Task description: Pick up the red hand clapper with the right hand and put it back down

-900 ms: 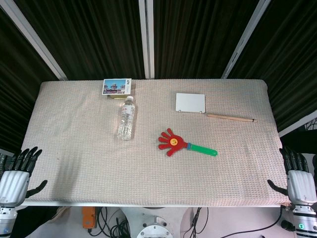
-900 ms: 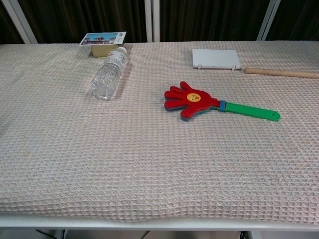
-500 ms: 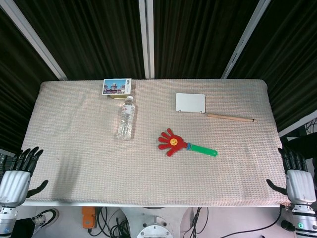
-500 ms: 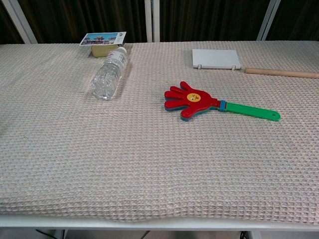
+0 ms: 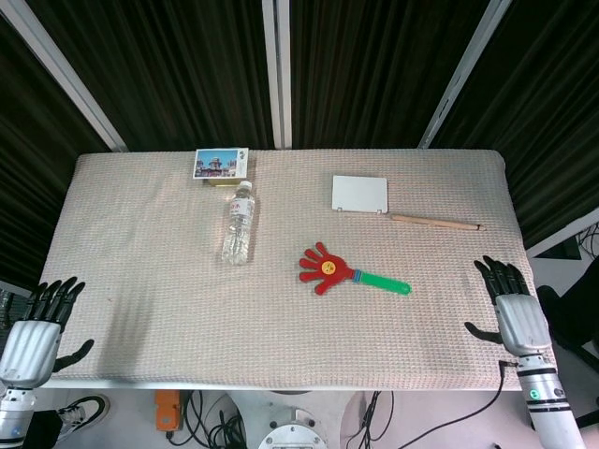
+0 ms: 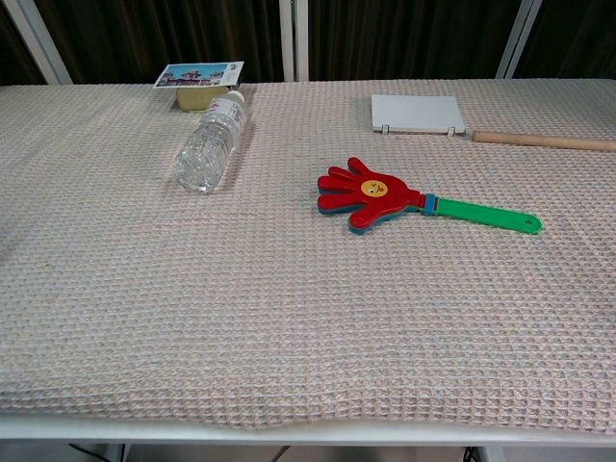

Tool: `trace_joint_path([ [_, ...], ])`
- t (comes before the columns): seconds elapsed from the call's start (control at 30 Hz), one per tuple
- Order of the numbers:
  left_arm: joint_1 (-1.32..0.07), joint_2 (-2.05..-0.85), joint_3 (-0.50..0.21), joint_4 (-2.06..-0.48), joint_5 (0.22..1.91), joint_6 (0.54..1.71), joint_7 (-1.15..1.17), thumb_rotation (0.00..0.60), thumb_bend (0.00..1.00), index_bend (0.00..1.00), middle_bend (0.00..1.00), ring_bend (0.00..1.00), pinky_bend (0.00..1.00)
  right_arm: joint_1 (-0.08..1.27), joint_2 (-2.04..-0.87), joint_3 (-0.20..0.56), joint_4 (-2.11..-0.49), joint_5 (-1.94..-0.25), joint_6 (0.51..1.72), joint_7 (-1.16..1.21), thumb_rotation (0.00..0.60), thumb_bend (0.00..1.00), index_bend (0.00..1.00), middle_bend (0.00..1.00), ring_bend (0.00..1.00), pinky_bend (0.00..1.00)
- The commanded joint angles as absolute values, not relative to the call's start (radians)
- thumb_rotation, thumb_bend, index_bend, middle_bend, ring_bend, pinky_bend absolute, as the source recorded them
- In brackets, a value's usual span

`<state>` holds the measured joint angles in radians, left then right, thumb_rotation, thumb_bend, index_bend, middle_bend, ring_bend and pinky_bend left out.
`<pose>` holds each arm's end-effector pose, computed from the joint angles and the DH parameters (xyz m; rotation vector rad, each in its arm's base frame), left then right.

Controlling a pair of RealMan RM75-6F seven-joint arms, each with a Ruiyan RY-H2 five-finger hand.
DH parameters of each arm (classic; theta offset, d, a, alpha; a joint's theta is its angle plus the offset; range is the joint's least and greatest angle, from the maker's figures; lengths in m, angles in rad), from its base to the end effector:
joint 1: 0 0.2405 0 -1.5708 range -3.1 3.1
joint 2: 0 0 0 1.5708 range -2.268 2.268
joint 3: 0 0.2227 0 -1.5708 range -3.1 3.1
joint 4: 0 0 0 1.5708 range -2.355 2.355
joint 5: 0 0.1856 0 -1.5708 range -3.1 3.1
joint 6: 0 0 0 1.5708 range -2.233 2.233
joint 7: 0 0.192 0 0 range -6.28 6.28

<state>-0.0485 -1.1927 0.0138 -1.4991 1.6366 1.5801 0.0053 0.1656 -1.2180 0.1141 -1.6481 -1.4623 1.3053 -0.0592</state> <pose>-0.2670 0.2022 0.1492 -1.4766 -0.8170 -0.9381 -0.2462 -0.2540 0.1169 1.4644 -1.0199 0.9434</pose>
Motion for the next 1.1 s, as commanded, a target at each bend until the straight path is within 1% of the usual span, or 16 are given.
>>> trace_joint_path([
  [0.03,-0.047,-1.192,0.014,-1.500,1.637,1.582,0.005,0.600,0.18,0.04,0.00,0.00,0.00,0.242,-1.233,0.160,-1.719,-1.392,1.224,-0.164,0.600,0.08,0.00,0.00,0.00,0.00],
  [0.13,-0.047,-1.191,0.015,-1.501,1.638,1.584,0.004,0.600,0.18,0.04,0.00,0.00,0.00,0.302,-1.279,0.187,-1.760,-1.290,1.148,-0.261,0.600,0.09,0.00,0.00,0.00,0.00],
  [0.23,-0.047,-1.192,0.015,-1.502,1.640,1.585,0.004,0.600,0.18,0.04,0.00,0.00,0.00,0.353,-1.322,0.210,-1.778,-1.183,1.099,-0.350,0.600,0.09,0.00,0.00,0.00,0.00],
  [0.33,-0.045,-1.193,0.016,-1.501,1.639,1.588,0.002,0.600,0.18,0.04,0.00,0.00,0.00,0.408,-1.388,0.236,-1.779,-1.055,1.086,-0.459,0.600,0.09,0.00,0.00,0.00,0.00],
  [0.47,-0.042,-1.194,0.018,-1.498,1.633,1.584,-0.005,0.600,0.18,0.04,0.00,0.00,0.00,0.470,-1.467,0.260,-1.766,-0.930,1.099,-0.558,0.600,0.10,0.00,0.00,0.00,0.00],
  [0.63,-0.041,-1.188,0.019,-1.500,1.631,1.583,-0.006,0.600,0.18,0.04,0.00,0.00,0.00,0.532,-1.552,0.274,-1.734,-0.827,1.124,-0.637,0.600,0.10,0.01,0.00,0.00,0.00],
  [0.8,-0.040,-1.185,0.018,-1.499,1.629,1.584,-0.011,0.600,0.18,0.04,0.00,0.00,0.00,0.579,-1.612,0.281,-1.692,-0.761,1.145,-0.678,0.600,0.13,0.04,0.01,0.00,0.00],
  [0.97,-0.038,-1.185,0.017,-1.492,1.625,1.584,-0.020,0.600,0.18,0.04,0.00,0.00,0.00,0.608,-1.640,0.286,-1.660,-0.729,1.160,-0.693,0.600,0.15,0.10,0.02,0.00,0.00],
  [1.1,-0.037,-1.185,0.017,-1.487,1.626,1.587,-0.024,0.600,0.18,0.04,0.00,0.00,0.00,0.632,-1.663,0.291,-1.632,-0.700,1.162,-0.699,0.600,0.16,0.19,0.02,0.00,0.00],
])
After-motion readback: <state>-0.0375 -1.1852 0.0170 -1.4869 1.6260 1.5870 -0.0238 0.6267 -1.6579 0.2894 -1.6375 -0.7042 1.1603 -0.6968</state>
